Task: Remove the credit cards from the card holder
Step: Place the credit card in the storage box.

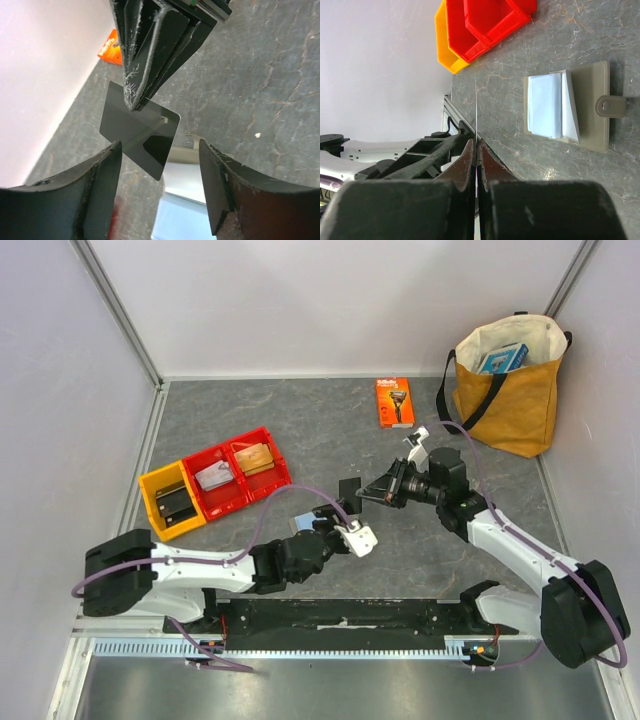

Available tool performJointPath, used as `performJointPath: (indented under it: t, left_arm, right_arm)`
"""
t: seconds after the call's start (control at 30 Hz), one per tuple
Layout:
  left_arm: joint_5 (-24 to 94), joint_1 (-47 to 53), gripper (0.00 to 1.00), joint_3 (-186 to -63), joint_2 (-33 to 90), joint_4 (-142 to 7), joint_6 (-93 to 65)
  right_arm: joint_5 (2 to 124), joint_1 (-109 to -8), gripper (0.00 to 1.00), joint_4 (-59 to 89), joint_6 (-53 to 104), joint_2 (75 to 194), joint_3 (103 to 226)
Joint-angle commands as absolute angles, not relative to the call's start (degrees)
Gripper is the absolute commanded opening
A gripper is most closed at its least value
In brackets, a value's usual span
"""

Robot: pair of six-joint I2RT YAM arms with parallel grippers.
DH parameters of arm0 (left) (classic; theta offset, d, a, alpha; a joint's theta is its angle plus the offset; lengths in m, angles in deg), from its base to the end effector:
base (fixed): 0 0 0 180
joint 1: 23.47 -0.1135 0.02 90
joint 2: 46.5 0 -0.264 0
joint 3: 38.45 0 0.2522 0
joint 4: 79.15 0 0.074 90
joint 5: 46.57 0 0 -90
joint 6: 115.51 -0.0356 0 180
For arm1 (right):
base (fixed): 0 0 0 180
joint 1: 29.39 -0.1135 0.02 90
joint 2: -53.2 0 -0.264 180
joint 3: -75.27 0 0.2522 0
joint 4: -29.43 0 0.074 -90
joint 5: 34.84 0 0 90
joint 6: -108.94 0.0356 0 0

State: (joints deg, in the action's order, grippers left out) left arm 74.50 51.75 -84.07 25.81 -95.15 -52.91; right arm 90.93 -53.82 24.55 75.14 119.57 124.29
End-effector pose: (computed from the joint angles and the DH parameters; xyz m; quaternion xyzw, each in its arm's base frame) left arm 0.0861 -0.2542 0.2324 0.4721 0.5971 -0.0607 0.6457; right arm 0.2191 0.1224 0.2412 0.0516 0.8067 0.5377 0.2396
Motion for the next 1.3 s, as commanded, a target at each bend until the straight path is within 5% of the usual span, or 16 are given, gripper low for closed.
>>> performJointPath:
  t: [0.0,0.13,0.43,0.6,0.83,1.0,1.27]
  left_arm:
    - [79.7,53.2,0.64,-86.0,30.7,-109.0,-65.0]
    - [80.0,53.5,0.54,-87.5,34.0,-111.6,-67.3]
    - [82.4,53.8,0.02,-89.3,34.9,-109.2,-64.2]
    - [81.3,53.1,0.02,-91.4,30.6,-94.4,-53.0]
    - [68.9,43.4,0.02,-91.4,20.7,-78.0,-31.5]
    - [50.7,28.2,0.02,-89.9,12.4,-71.2,-16.8]
    - [23.7,-1.7,0.02,-85.6,5.6,-67.8,0.3]
  right_arm:
    - [90.4,-53.8,0.00,23.8,77.8,116.7,123.4]
    - [90.2,-53.8,0.00,23.6,78.8,115.6,123.0]
    - [88.5,-53.7,0.06,24.0,78.9,113.5,123.2]
    - [87.3,-53.0,0.46,23.8,76.0,112.2,126.1]
    - [83.7,-51.6,0.85,16.3,64.9,109.9,130.8]
    - [80.7,-51.3,0.98,11.3,56.7,106.6,131.2]
    - [80.3,-51.4,0.98,9.2,47.2,102.1,129.1]
